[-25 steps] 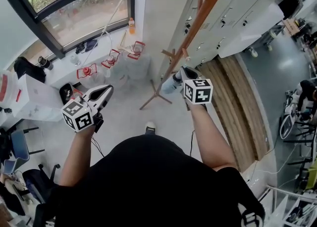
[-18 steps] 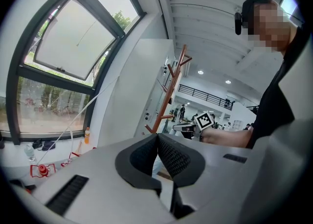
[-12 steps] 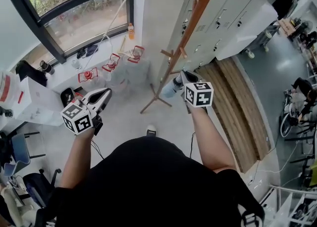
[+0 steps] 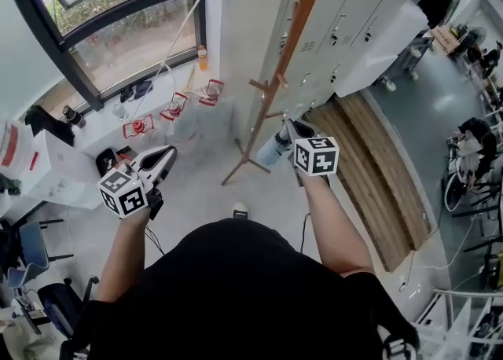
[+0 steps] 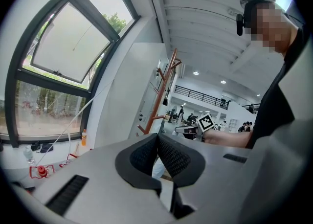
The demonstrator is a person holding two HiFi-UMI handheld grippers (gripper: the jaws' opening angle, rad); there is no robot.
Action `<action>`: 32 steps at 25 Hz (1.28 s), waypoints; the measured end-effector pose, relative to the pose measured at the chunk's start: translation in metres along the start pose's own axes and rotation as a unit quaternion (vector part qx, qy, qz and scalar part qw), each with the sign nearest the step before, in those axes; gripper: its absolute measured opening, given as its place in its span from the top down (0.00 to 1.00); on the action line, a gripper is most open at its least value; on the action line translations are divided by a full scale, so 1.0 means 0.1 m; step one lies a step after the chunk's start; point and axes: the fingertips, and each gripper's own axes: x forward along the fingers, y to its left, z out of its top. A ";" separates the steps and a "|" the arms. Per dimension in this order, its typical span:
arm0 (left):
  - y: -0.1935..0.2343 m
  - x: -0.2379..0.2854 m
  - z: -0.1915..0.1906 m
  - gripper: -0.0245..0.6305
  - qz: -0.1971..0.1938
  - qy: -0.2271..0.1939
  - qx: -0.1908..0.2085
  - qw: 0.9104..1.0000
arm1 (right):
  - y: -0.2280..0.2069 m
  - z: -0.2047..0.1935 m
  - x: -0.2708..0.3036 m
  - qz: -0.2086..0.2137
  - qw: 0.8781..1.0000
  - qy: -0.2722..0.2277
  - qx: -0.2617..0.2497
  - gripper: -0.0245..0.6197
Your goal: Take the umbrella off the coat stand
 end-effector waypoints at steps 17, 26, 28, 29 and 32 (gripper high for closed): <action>-0.46 -0.29 -0.06 0.93 -0.023 0.001 0.017 1.000 | 0.04 -0.11 -0.76 -0.024 0.999 -0.020 0.008 0.94; -0.60 -0.44 -0.17 0.93 -0.023 0.012 0.022 0.999 | 0.01 -0.18 -1.18 -0.039 0.999 -0.030 0.009 0.94; -0.62 -0.46 -0.20 0.93 -0.021 0.016 0.025 0.999 | -0.01 -0.20 -1.27 -0.044 0.998 -0.031 0.010 0.94; -0.64 -0.47 -0.21 0.93 -0.021 0.017 0.027 0.999 | -0.01 -0.21 -1.31 -0.047 0.998 -0.032 0.011 0.94; -0.71 -0.45 -0.23 0.93 -0.023 0.021 0.037 0.999 | -0.03 -0.22 -1.42 -0.053 0.998 -0.035 0.014 0.94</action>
